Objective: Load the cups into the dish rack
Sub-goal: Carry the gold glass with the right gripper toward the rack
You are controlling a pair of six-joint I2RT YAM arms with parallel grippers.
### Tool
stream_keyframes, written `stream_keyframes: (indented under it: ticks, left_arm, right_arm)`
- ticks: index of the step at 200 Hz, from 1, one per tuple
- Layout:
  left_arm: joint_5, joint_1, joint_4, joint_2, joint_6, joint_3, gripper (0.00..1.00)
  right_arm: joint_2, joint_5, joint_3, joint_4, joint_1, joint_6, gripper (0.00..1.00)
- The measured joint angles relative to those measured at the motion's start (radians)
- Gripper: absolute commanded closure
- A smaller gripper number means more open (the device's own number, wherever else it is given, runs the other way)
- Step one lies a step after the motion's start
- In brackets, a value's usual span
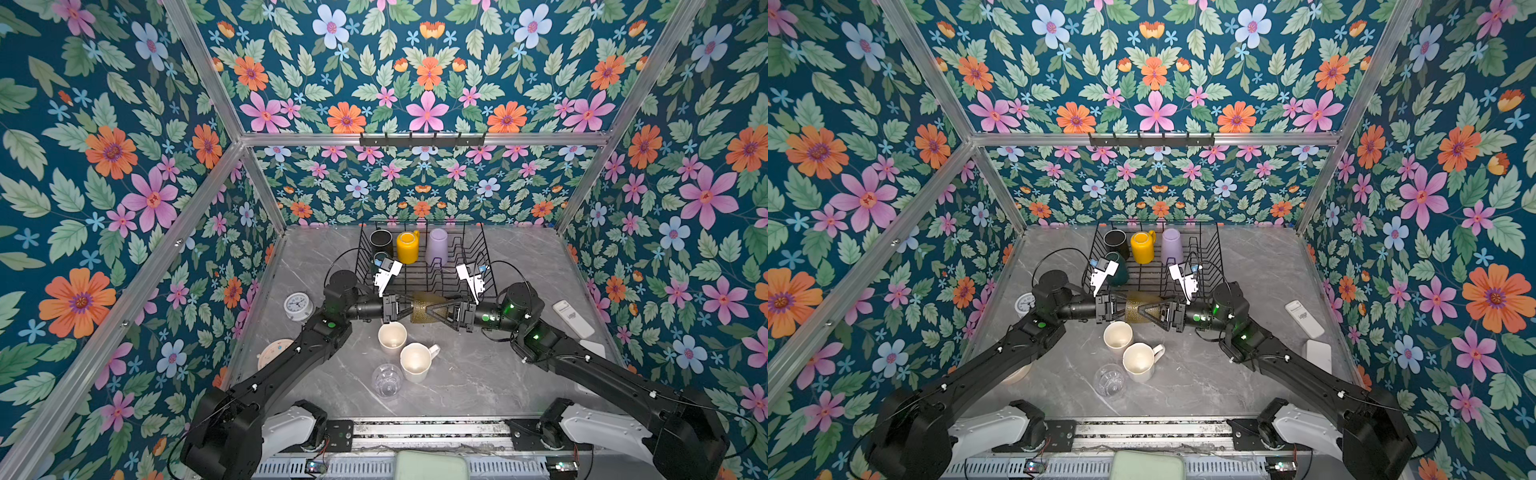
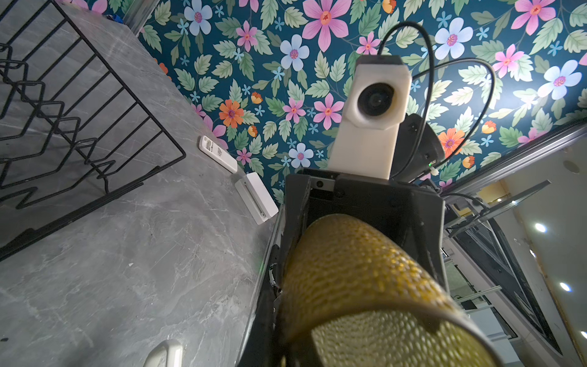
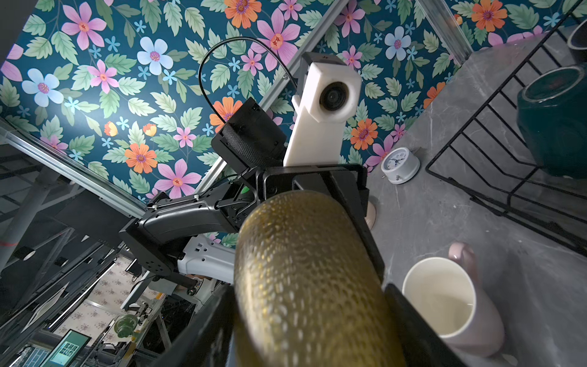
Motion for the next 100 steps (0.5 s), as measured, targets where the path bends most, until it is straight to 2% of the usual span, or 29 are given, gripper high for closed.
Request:
stream_keyframes:
  ticks: [63,73,91,100]
  left_arm:
    - [0.024,0.005,0.007,-0.001,0.0,0.011,1.0]
    - [0.025,0.005,0.008,0.0,0.0,0.015,1.0]
    - [0.029,0.005,0.016,0.006,0.0,0.022,0.98]
    - [0.03,0.005,0.015,0.008,0.0,0.025,0.96]
  right_arm:
    - [-0.001,0.001,0.014,-0.001,0.009,-0.004,0.7]
    - [-0.005,0.002,0.021,-0.01,0.009,-0.01,0.78]
    - [-0.016,0.01,0.03,-0.033,0.01,-0.017,0.98]
    - [-0.023,0.016,0.035,-0.051,0.01,-0.023,1.0]
